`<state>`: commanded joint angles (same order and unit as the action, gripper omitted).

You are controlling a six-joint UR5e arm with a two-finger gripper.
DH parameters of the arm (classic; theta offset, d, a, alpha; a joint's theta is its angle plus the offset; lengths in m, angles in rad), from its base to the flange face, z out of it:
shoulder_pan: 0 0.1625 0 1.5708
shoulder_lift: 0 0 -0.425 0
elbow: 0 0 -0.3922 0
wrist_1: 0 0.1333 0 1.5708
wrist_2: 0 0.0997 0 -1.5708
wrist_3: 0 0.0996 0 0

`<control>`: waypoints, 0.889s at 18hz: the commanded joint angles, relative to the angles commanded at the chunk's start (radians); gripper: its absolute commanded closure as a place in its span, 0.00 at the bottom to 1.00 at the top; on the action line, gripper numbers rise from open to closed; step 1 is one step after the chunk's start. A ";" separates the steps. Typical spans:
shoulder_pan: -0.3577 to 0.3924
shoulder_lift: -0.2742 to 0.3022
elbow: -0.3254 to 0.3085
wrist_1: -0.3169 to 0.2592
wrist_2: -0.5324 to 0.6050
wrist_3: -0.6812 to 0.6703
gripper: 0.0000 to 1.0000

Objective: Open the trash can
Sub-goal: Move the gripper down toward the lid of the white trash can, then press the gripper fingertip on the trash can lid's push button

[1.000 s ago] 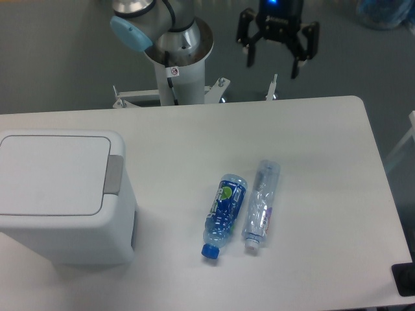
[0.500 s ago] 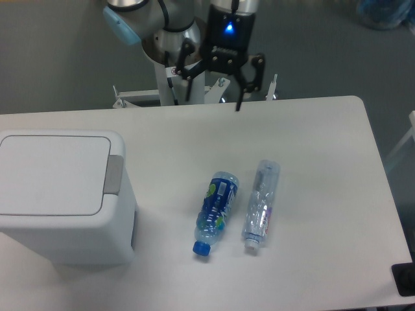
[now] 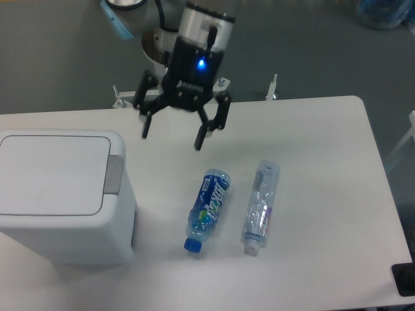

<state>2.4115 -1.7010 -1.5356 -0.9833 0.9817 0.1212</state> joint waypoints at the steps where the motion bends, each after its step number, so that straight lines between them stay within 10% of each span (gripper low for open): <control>1: -0.003 -0.003 -0.001 0.000 0.000 0.000 0.00; 16: -0.011 -0.022 -0.043 0.014 0.002 0.028 0.00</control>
<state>2.4007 -1.7227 -1.5784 -0.9695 0.9833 0.1488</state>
